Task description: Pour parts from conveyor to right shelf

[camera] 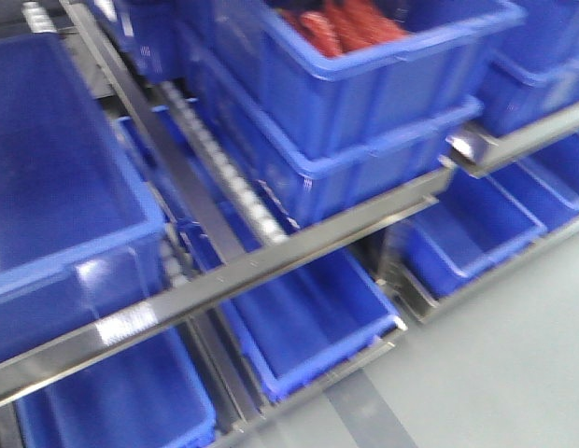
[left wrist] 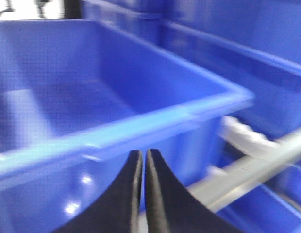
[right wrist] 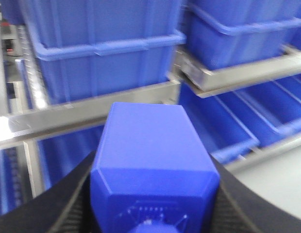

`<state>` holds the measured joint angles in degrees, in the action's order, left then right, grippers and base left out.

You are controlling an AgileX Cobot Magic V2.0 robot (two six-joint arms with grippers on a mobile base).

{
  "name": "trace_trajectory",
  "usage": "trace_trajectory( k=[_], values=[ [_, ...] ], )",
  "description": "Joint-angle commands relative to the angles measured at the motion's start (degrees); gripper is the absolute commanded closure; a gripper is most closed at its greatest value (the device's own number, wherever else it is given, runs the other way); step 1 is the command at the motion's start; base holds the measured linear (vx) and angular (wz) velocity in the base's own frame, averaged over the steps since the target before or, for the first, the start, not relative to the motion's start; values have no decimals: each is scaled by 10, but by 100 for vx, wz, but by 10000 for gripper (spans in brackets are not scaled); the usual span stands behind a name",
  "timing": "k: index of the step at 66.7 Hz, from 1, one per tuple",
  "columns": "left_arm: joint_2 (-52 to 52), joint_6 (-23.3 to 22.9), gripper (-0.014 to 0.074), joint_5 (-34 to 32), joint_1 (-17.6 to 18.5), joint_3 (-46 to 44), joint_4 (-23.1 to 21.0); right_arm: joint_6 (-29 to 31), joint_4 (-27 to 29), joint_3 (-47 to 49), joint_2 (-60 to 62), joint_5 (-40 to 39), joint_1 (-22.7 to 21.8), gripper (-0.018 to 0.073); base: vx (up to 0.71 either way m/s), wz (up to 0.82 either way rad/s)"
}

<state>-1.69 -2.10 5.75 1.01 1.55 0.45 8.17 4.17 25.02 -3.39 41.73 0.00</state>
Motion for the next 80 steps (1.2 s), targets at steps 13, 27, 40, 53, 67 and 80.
trace_trajectory(
  k=[13, 27, 40, 53, 67, 80],
  values=[
    [-10, -5, 602, -45, 4, -11, -5, 5, -1, 15, -10, -45, -1, 564, 27, 52],
    [-10, -5, 602, -45, 4, -11, -5, 5, -1, 15, -10, -45, -1, 564, 21, 67],
    [-10, -5, 602, -45, 4, -11, -5, 5, -1, 15, -10, -45, -1, 564, 17, 64],
    [-10, -5, 602, -45, 4, -11, -5, 5, -1, 15, -10, -45, -1, 564, 16, 44],
    [-10, -5, 602, -45, 4, -11, -5, 5, -1, 15, -10, -45, -1, 564, 15, 22],
    [-10, -5, 602, -45, 4, -11, -5, 5, -1, 15, -10, -45, -1, 564, 13, 4]
  ],
)
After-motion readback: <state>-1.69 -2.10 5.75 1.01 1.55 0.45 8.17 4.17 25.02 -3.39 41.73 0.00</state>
